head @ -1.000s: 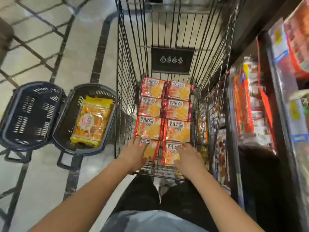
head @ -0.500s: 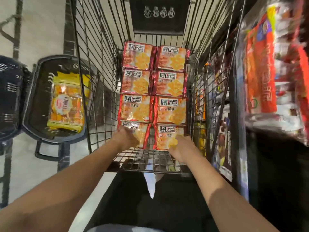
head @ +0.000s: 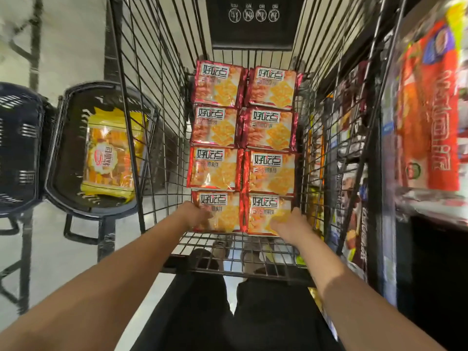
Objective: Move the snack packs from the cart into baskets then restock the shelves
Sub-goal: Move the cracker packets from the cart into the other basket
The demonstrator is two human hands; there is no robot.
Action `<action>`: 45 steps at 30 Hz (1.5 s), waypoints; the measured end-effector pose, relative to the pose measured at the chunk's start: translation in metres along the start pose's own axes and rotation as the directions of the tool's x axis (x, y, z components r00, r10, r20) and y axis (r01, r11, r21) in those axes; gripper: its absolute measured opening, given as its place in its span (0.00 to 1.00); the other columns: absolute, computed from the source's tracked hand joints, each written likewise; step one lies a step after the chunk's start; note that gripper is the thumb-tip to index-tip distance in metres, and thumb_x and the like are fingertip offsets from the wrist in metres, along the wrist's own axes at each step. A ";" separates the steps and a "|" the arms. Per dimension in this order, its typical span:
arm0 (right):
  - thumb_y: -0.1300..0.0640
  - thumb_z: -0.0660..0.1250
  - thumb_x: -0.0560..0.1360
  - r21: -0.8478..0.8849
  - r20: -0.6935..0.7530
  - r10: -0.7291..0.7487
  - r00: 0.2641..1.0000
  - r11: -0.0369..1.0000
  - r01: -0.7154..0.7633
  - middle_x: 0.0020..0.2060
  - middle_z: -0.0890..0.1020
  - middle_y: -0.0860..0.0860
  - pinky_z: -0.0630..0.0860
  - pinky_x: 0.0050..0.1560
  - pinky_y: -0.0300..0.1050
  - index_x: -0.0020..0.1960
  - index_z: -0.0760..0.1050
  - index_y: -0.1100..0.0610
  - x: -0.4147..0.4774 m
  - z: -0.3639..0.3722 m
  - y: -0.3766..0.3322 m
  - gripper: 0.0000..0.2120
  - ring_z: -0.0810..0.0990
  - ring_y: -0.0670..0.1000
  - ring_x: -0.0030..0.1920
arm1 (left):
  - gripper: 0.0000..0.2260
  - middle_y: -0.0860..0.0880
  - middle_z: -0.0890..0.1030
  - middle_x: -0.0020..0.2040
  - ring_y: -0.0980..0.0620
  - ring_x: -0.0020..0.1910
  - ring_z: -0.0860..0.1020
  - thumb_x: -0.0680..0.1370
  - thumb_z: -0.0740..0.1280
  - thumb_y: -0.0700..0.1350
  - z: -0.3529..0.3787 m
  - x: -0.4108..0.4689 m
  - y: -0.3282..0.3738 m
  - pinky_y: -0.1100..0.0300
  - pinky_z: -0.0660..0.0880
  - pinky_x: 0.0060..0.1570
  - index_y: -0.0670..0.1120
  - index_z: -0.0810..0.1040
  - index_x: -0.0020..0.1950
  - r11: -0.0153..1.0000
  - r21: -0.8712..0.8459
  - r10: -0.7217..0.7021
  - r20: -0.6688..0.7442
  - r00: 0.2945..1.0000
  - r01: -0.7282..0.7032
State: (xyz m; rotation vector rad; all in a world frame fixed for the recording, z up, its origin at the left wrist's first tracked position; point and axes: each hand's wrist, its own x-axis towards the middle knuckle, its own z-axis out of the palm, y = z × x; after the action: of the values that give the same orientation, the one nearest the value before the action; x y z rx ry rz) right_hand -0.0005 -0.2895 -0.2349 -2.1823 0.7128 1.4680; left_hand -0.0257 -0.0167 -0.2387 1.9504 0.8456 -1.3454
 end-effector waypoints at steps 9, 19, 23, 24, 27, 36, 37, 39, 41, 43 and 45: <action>0.55 0.69 0.77 0.105 -0.034 0.079 0.996 0.992 -0.075 0.68 0.74 0.60 0.73 0.51 0.47 0.76 0.59 0.65 0.010 0.006 -0.004 0.34 0.76 0.62 0.64 | 0.15 0.46 0.84 0.54 0.49 0.48 0.80 0.81 0.69 0.56 0.010 -0.002 -0.003 0.57 0.75 0.47 0.46 0.81 0.59 0.996 -0.078 -0.050 -0.045 0.998 0.046; 0.39 0.67 0.77 -0.114 0.051 0.010 0.999 0.993 -0.004 0.41 0.78 0.51 0.69 0.32 0.41 0.64 0.76 0.63 0.000 -0.007 -0.002 0.29 0.77 0.53 0.43 | 0.26 0.45 0.85 0.55 0.43 0.55 0.83 0.71 0.77 0.59 0.011 -0.002 -0.008 0.43 0.80 0.60 0.44 0.80 0.62 0.959 -0.275 -0.066 0.002 0.998 0.064; 0.38 0.65 0.79 -0.118 0.028 -0.026 0.999 0.993 0.029 0.56 0.81 0.56 0.69 0.33 0.42 0.71 0.71 0.65 -0.006 -0.007 -0.004 0.34 0.80 0.55 0.51 | 0.10 0.48 0.83 0.47 0.50 0.46 0.83 0.80 0.71 0.53 0.011 -0.029 0.007 0.55 0.81 0.46 0.47 0.78 0.53 0.957 -0.289 -0.022 0.032 0.999 0.030; 0.39 0.64 0.80 -0.099 0.036 -0.038 0.999 0.994 0.042 0.61 0.80 0.58 0.70 0.35 0.41 0.73 0.69 0.66 -0.008 -0.007 -0.004 0.34 0.80 0.56 0.55 | 0.06 0.49 0.82 0.44 0.53 0.42 0.81 0.82 0.69 0.50 0.010 -0.037 0.010 0.60 0.78 0.39 0.49 0.76 0.49 0.961 -0.276 -0.017 0.020 1.000 0.022; 0.43 0.64 0.81 -0.003 0.081 -0.105 0.991 0.994 0.106 0.60 0.82 0.57 0.76 0.47 0.42 0.68 0.74 0.64 -0.015 -0.005 -0.002 0.27 0.81 0.53 0.53 | 0.07 0.46 0.84 0.47 0.49 0.43 0.82 0.84 0.66 0.50 0.008 -0.045 0.009 0.55 0.80 0.46 0.49 0.79 0.48 0.962 -0.271 0.027 -0.027 0.999 -0.033; 0.52 0.71 0.78 0.344 0.028 -0.154 0.988 0.929 0.135 0.45 0.84 0.52 0.71 0.34 0.38 0.49 0.78 0.56 -0.085 -0.030 0.005 0.08 0.79 0.46 0.41 | 0.13 0.46 0.85 0.55 0.46 0.55 0.84 0.83 0.65 0.58 -0.026 -0.111 -0.007 0.48 0.79 0.60 0.51 0.77 0.61 0.941 -0.315 0.127 0.000 0.992 -0.121; 0.51 0.71 0.78 0.345 0.020 -0.173 0.985 0.926 0.155 0.45 0.81 0.50 0.71 0.39 0.39 0.50 0.75 0.55 -0.099 -0.037 0.005 0.08 0.78 0.46 0.43 | 0.15 0.48 0.84 0.56 0.47 0.55 0.83 0.82 0.65 0.59 -0.030 -0.119 -0.009 0.47 0.78 0.63 0.52 0.76 0.64 0.943 -0.295 0.160 -0.007 0.987 -0.155; 0.44 0.72 0.76 0.345 0.023 -0.247 0.969 0.911 0.225 0.55 0.78 0.52 0.72 0.54 0.42 0.60 0.70 0.57 -0.115 -0.047 0.009 0.22 0.77 0.50 0.55 | 0.16 0.51 0.83 0.57 0.49 0.57 0.81 0.83 0.63 0.60 -0.039 -0.139 -0.014 0.48 0.75 0.65 0.54 0.75 0.66 0.942 -0.248 0.229 -0.027 0.973 -0.228; 0.30 0.74 0.66 0.343 0.006 -0.333 0.943 0.887 0.311 0.70 0.75 0.51 0.73 0.67 0.49 0.75 0.64 0.56 -0.129 -0.055 0.015 0.48 0.76 0.52 0.67 | 0.19 0.53 0.83 0.59 0.50 0.58 0.82 0.80 0.64 0.64 -0.046 -0.151 -0.023 0.47 0.75 0.65 0.58 0.74 0.68 0.925 -0.249 0.277 -0.070 0.958 -0.286; 0.26 0.75 0.62 0.385 -0.033 -0.408 0.912 0.837 0.388 0.72 0.74 0.49 0.72 0.71 0.53 0.79 0.61 0.50 -0.128 -0.061 0.027 0.54 0.76 0.51 0.68 | 0.27 0.56 0.84 0.60 0.53 0.58 0.84 0.75 0.66 0.70 -0.054 -0.163 -0.031 0.47 0.77 0.65 0.60 0.74 0.71 0.890 -0.316 0.315 -0.096 0.944 -0.329; 0.31 0.75 0.66 0.433 -0.071 -0.435 0.897 0.797 0.421 0.72 0.74 0.47 0.69 0.72 0.51 0.79 0.63 0.50 -0.171 -0.072 0.015 0.48 0.76 0.49 0.68 | 0.25 0.58 0.84 0.60 0.55 0.58 0.83 0.76 0.67 0.69 -0.063 -0.181 -0.034 0.51 0.76 0.65 0.60 0.74 0.70 0.846 -0.385 0.351 -0.117 0.929 -0.368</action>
State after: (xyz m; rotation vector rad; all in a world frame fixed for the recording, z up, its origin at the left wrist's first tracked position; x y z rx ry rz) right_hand -0.0115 -0.3132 -0.0501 -1.8065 0.4379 0.9882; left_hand -0.0678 0.0246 -0.0535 1.7059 0.6662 -0.8339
